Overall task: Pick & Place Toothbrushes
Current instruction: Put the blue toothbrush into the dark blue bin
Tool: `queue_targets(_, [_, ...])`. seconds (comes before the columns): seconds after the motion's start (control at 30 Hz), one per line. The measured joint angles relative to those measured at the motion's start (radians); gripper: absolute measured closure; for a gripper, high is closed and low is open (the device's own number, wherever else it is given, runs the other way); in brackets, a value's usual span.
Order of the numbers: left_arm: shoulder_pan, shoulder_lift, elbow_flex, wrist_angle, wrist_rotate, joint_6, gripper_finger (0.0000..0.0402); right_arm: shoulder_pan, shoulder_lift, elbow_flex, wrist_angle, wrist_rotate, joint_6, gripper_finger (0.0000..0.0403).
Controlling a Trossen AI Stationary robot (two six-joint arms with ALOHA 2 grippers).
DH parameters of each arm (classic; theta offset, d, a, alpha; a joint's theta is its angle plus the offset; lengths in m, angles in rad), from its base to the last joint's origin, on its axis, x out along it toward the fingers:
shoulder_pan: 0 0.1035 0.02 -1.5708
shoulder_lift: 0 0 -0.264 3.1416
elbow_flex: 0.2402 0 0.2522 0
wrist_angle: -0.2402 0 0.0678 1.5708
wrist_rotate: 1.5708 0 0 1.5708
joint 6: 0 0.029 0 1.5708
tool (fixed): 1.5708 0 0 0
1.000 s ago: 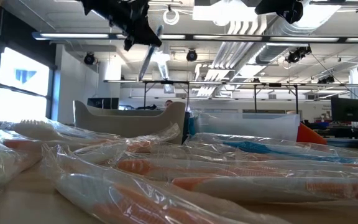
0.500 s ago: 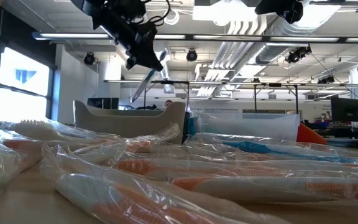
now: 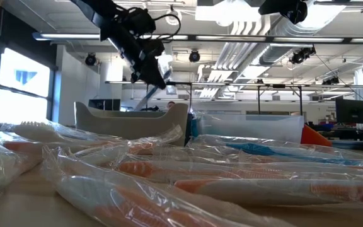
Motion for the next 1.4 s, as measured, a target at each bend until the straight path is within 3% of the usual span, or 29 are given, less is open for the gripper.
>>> queue_targets(0.37, [0.000, 0.074, 0.000, -0.007, 0.000, 0.010, 0.0392, 0.000, 0.000, 0.000, 0.000, 0.026, 0.000, 0.0399])
queue_targets(0.9, [0.000, 0.076, 0.000, -0.015, 0.003, -0.001, 0.0391, 0.000, 0.000, 0.000, 0.000, 0.026, 0.000, 0.0400])
queue_targets(1.4, [0.000, 0.076, 0.000, -0.042, 0.003, -0.053, 0.0302, 0.000, 0.001, 0.000, 0.000, 0.022, 0.000, 0.0399])
